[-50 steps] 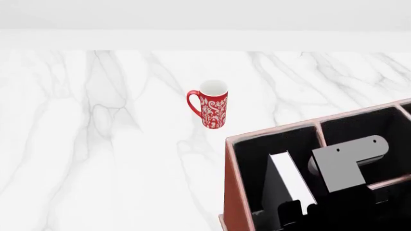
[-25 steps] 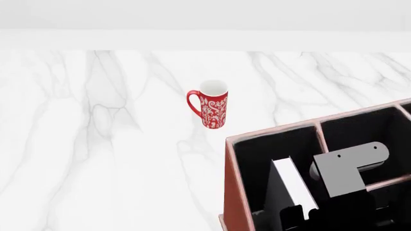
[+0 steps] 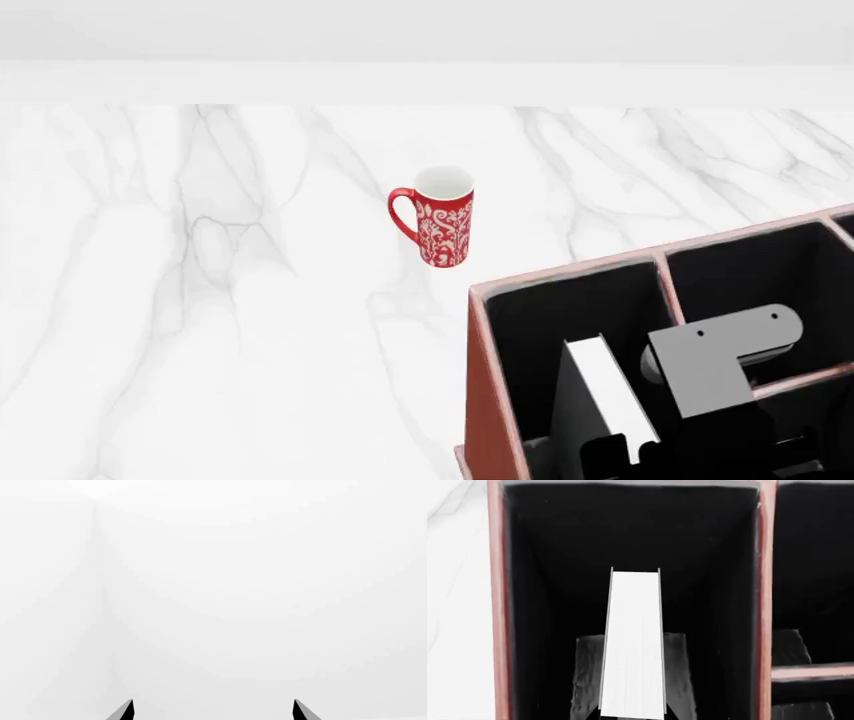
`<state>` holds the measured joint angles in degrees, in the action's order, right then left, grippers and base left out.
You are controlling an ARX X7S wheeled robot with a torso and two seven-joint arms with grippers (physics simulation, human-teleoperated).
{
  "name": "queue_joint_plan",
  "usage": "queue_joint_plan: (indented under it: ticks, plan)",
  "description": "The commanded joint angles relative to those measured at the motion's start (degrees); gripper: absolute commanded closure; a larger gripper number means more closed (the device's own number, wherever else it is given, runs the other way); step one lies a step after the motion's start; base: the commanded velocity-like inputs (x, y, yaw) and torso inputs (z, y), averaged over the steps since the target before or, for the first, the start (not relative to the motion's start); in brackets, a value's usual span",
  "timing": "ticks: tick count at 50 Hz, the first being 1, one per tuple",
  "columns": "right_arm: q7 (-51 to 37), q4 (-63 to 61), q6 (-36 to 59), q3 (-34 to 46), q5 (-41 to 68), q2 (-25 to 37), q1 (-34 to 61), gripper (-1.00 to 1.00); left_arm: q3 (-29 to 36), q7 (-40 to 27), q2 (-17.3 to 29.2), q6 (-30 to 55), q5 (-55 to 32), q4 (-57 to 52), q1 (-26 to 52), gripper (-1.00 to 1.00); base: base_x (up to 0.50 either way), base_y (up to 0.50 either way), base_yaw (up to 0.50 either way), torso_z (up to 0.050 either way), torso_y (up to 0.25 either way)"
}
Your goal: Pick up the book and place it in the left compartment of the caddy.
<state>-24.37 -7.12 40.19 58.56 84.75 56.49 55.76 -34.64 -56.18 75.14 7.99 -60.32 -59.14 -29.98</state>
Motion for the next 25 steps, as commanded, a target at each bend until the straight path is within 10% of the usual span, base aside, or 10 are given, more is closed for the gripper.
queue_joint_plan:
  ticks: [1, 25]
  plan:
    - [1.2, 0.2, -0.1, -1.5, -3.4, -0.3, 0.9, 1.00, -0.5, -0.1, 0.0, 0.0, -0.1, -0.2, -0.4, -1.00, 0.00, 0.00, 0.00, 0.000, 0.010]
    - [1.7, 1.5, -0.7, -1.2, -4.0, -0.9, 0.1, 1.00, -1.2, -0.3, 0.3, -0.5, 0.0, -0.2, -1.3, -1.00, 0.00, 0.00, 0.00, 0.000, 0.001]
